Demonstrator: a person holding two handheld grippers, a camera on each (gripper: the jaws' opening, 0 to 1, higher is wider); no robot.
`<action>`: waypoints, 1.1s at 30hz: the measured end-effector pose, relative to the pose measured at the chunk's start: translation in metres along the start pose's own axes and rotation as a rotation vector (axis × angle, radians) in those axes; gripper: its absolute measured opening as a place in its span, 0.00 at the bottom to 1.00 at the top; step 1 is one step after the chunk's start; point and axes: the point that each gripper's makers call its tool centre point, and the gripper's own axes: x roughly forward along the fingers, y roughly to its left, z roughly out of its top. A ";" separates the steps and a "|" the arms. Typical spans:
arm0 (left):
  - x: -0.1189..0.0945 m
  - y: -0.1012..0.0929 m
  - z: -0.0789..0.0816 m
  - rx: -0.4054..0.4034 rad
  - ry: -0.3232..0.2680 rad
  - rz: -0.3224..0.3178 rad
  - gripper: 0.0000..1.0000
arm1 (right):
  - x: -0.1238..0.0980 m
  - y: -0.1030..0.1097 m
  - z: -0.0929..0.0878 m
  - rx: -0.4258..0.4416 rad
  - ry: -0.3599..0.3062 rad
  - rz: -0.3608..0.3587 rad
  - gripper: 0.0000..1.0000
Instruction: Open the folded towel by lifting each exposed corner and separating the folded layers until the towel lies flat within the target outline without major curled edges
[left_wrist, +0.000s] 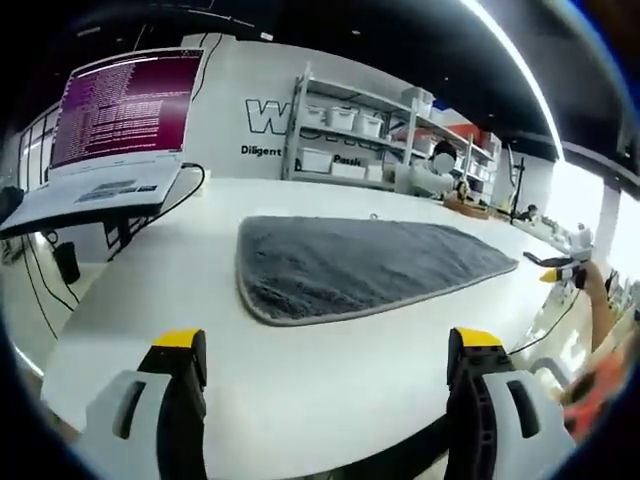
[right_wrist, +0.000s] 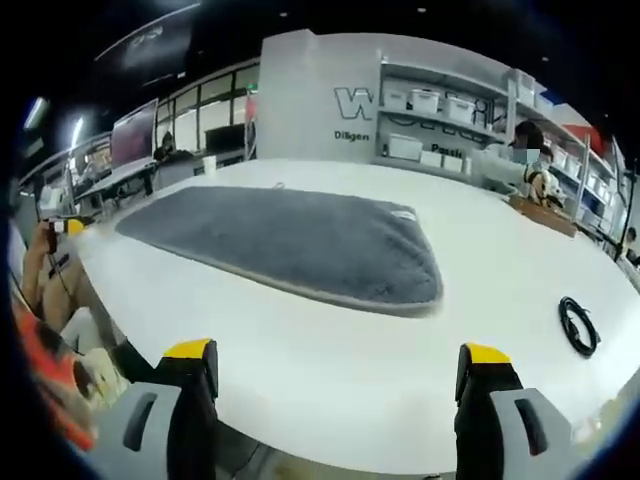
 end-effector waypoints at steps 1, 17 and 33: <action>0.000 -0.002 -0.001 -0.007 0.008 -0.006 1.00 | -0.001 0.000 -0.001 0.009 -0.002 0.002 0.99; 0.003 -0.013 -0.002 0.005 0.013 -0.031 1.00 | -0.001 -0.001 -0.005 0.010 0.009 -0.004 0.99; 0.007 -0.026 -0.002 0.011 0.020 -0.066 1.00 | -0.001 0.007 -0.012 -0.017 0.038 0.009 0.98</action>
